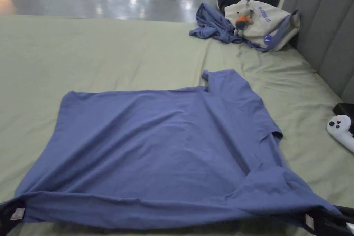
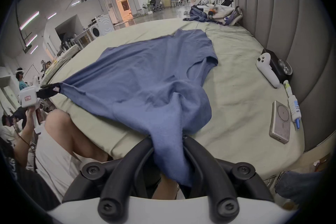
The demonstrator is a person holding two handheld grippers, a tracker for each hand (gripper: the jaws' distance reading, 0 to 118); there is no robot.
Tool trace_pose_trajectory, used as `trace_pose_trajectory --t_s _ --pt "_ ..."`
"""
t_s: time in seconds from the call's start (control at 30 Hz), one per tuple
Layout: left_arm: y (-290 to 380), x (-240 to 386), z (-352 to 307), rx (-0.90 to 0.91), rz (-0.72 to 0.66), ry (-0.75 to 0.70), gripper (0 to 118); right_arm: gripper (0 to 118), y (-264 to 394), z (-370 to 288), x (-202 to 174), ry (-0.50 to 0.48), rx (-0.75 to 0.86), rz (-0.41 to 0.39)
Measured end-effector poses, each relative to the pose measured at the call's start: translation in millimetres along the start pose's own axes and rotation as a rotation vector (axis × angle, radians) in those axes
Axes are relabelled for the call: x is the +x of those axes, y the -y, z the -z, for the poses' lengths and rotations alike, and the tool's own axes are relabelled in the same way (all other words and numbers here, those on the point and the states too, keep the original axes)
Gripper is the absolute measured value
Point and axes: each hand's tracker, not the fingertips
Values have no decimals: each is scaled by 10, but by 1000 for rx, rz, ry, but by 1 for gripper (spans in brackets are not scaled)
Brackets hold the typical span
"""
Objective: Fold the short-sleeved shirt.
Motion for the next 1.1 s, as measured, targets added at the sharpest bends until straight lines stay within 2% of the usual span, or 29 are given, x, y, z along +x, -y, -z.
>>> trace_pose_trajectory --t_s 0.13,0.23,0.4,0.5,0.63,0.83,0.97,1.1 --pt "-229 30 34 -5 28 -30 9 14 -308 -65 -19 -30 -3 16" --pt "-507 -53 186 57 -15 12 8 14 -664 60 -16 -22 13 -17" --pt "-865 -252 695 68 -75 4 9 14 -1161 486 76 -16 26 -22" --pt "-987 -385 959 82 -138 -6 9 14 -1339 748 142 -3 52 -9" --pt "-1066 -461 1277 78 -152 -19 9 14 -1480 1042 230 -3 102 55" --pt "-1030 -610 1743 -72 -206 -64 9 14 -1578 1495 300 31 49 75" --pt "-960 -594 1885 -88 -197 -82 9 14 -1540 1653 286 65 33 61" --pt "-941 -485 2001 -83 -86 -116 10 14 -1489 1733 273 98 52 43"
